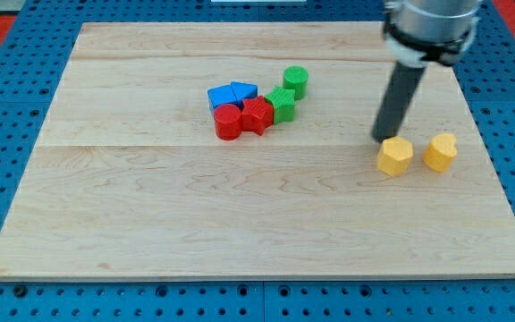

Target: Move your arm towards blue cube

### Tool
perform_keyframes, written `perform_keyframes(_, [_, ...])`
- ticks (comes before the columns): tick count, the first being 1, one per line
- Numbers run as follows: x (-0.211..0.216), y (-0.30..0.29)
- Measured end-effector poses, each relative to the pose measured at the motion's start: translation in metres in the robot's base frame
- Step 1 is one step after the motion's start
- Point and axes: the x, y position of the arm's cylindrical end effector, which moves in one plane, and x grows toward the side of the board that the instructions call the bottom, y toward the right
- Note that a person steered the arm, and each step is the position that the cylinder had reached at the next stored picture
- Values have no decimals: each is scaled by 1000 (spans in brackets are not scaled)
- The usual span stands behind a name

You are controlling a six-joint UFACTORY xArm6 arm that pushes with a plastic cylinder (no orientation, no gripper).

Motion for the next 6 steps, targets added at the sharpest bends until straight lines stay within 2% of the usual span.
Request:
perform_keyframes(2, [43, -115])
perform_keyframes(3, [42, -185])
perform_keyframes(5, [19, -270])
perform_keyframes(6, [-25, -273])
